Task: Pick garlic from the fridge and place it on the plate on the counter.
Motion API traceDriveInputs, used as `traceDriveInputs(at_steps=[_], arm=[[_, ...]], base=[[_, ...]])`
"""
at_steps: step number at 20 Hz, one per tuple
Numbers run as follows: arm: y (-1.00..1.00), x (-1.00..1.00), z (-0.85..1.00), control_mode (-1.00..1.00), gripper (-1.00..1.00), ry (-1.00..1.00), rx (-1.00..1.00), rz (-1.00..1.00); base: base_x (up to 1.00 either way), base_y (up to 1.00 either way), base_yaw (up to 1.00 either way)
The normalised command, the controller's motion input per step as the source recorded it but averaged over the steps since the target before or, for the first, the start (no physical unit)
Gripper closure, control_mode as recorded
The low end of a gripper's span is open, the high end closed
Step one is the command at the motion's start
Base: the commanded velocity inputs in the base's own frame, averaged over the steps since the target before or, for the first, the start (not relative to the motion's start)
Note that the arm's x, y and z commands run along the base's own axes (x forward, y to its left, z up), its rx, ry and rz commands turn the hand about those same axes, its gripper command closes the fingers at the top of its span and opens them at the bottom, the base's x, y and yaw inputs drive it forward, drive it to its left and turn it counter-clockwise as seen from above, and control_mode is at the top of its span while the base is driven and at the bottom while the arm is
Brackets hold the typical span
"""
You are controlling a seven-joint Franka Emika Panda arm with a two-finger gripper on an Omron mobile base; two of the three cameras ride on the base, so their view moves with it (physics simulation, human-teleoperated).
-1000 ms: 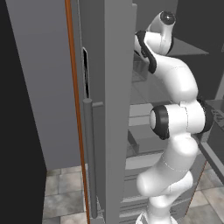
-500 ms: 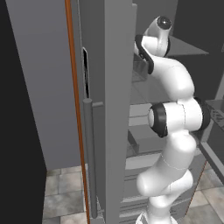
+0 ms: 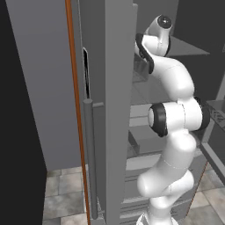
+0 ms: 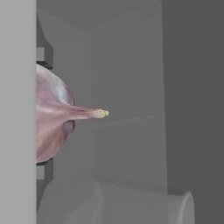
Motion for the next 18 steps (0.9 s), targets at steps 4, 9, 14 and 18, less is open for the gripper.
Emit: traceDriveInputs(at_steps=[4,9,14,18], arm=[[0.00,-0.62,0.00,-1.00,1.00,-0.06,0.00,-0.02],[0.00,-0.89,0.05,-1.00,1.00,-0.19,-0.01,-0.03],[0.00,-0.99,0.06,-1.00,1.00,-0.15,0.00,-0.09],[-0.03,-0.99,0.39,-1.00,1.00,-0.01,0.00,-0.09]], base=[[0.00,0.00,0.00],[0.00,0.00,0.00],[0.00,0.00,0.00],[0.00,0.00,0.00]])
